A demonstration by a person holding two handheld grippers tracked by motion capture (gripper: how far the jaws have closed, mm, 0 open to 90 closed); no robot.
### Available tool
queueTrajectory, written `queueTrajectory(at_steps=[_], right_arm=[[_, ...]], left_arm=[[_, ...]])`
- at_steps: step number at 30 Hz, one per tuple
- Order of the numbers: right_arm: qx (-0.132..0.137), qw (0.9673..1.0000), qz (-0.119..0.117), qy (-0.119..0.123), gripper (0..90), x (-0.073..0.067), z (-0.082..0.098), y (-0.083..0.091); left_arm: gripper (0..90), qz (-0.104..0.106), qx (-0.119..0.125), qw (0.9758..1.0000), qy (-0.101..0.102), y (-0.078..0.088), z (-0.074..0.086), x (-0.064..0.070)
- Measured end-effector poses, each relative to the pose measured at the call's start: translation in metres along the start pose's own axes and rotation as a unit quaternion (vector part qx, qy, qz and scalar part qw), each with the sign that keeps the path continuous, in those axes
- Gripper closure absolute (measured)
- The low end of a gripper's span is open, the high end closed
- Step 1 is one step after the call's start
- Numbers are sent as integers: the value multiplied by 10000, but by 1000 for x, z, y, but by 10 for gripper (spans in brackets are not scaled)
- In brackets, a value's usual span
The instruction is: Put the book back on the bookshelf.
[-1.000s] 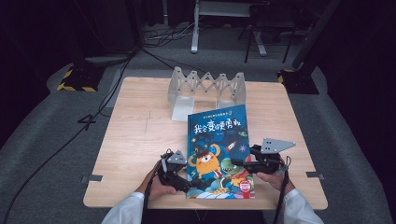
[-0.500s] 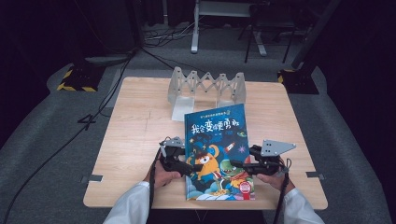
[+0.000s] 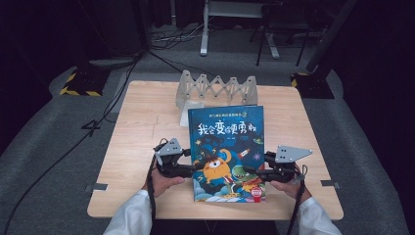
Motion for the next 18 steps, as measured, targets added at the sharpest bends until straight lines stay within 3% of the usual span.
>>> queueTrajectory(at_steps=[2,4,8,10,12,15,18], right_arm=[[7,10000,58,0,570,1,0,1],[4,9999,152,23,570,2,0,2],[-23,9996,266,76,569,4,1,3],[-35,9995,318,65,569,5,2,2],[-5,9994,334,85,563,4,2,3],[4,9992,385,91,557,4,3,3],[41,9988,475,99,563,4,3,5]], left_arm=[[378,-83,80,9998,-190,6,-4,6],[378,-25,264,9994,-241,10,-9,13],[383,-16,401,9975,-587,13,-20,26],[386,0,440,9966,-702,12,-24,31],[411,-128,398,9945,-957,8,-26,37],[383,-301,426,9932,-1036,4,-25,39],[443,-348,504,9931,-1004,4,-22,37]])
Point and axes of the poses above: each handheld gripper's, and its own axes: y roughly backward along the jaws, z roughly out of its underside, x roughly to its right, the point moved 5 cm from there along -y, roughly forward along the jaws, and after that the axes turned 1 degree about y, right-handed, at the moved point
